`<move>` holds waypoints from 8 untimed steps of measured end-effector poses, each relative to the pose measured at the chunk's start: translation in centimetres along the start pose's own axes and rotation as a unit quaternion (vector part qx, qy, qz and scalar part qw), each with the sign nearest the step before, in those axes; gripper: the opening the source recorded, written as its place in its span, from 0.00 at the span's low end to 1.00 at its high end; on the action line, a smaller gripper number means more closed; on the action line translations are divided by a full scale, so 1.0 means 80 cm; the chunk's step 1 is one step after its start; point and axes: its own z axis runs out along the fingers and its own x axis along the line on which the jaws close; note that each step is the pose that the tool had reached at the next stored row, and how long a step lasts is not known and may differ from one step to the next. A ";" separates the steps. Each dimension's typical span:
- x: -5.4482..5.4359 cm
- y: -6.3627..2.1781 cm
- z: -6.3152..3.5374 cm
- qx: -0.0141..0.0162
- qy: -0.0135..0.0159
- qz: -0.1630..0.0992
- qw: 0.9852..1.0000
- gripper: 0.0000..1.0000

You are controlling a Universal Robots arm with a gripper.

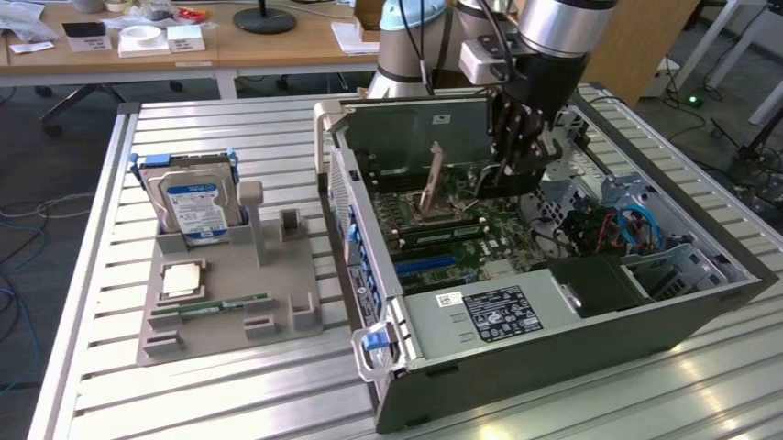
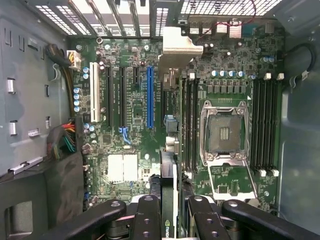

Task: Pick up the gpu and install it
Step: 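Insert the gpu into the slot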

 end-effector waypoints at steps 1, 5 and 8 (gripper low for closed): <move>0.000 0.000 0.001 0.000 0.000 0.000 1.000 0.26; 0.004 0.000 0.004 0.000 0.000 0.000 1.000 0.26; 0.007 0.001 0.005 0.000 0.000 0.000 1.000 0.26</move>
